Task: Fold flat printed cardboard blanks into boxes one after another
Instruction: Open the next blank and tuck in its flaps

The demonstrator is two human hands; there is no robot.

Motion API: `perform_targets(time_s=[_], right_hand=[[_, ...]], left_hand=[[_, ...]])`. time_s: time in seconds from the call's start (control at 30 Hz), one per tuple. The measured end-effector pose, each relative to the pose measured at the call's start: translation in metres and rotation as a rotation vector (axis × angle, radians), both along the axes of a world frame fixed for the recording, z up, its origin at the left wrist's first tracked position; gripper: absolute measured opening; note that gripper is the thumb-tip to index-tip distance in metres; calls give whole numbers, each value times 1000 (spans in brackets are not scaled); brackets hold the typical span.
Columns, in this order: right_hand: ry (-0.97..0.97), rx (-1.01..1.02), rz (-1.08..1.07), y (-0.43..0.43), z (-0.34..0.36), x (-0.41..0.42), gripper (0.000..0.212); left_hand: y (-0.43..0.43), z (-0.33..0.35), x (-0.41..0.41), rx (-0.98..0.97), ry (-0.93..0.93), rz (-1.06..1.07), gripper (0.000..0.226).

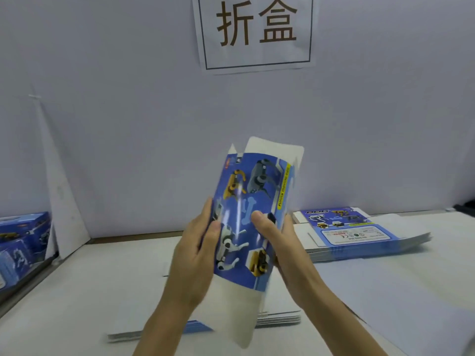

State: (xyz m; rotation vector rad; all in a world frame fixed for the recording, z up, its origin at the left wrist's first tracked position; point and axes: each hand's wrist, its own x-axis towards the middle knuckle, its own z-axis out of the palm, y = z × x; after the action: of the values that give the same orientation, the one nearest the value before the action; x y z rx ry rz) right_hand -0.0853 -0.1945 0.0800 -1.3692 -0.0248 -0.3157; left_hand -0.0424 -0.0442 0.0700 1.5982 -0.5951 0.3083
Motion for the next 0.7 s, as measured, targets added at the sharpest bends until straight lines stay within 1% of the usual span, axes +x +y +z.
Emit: perform_targets(time_s=[0.07,0.13,0.2,0.23,0.3,0.33,0.37,0.4,0.43,0.47,0.5,0.6,0.63,0.7], right_hand=[[-19,8,79,2,2,-2,69],[-24,-79,94,0,5,-4,57],[-28,-84,82,-7,9,-5,44],[-30,-60,76,-12,10,-5,41],[-21,-67,82,-22,12,-5,41],[-10,-100,107,-26,14,-6,41],[4,-142,138,-28,14,-6,42],[18,-181,159,-29,14,-6,44],[28,-196,169,-30,14,-6,46],[30,-196,171,-31,13,-5,44],[25,-195,164,-32,12,-5,43],[17,-212,90,-34,11,-4,32],[20,-224,71,-34,11,-5,29],[13,-248,39,-34,11,-5,29]], left_hand=[[-10,-9,-1,76,17,-11,41],[-11,-15,2,173,60,-30,43],[-4,-13,5,198,99,-21,56],[2,-10,6,156,108,-18,61],[14,-1,7,0,162,-56,68],[20,3,7,-80,219,-98,77],[25,6,8,-122,275,-126,91],[29,7,8,-130,315,-132,105],[31,8,8,-121,330,-115,112],[31,8,8,-120,326,-76,111],[30,8,8,-126,307,-24,104],[23,6,6,-212,234,142,63],[20,5,6,-242,226,163,54],[20,6,5,-272,218,148,50]])
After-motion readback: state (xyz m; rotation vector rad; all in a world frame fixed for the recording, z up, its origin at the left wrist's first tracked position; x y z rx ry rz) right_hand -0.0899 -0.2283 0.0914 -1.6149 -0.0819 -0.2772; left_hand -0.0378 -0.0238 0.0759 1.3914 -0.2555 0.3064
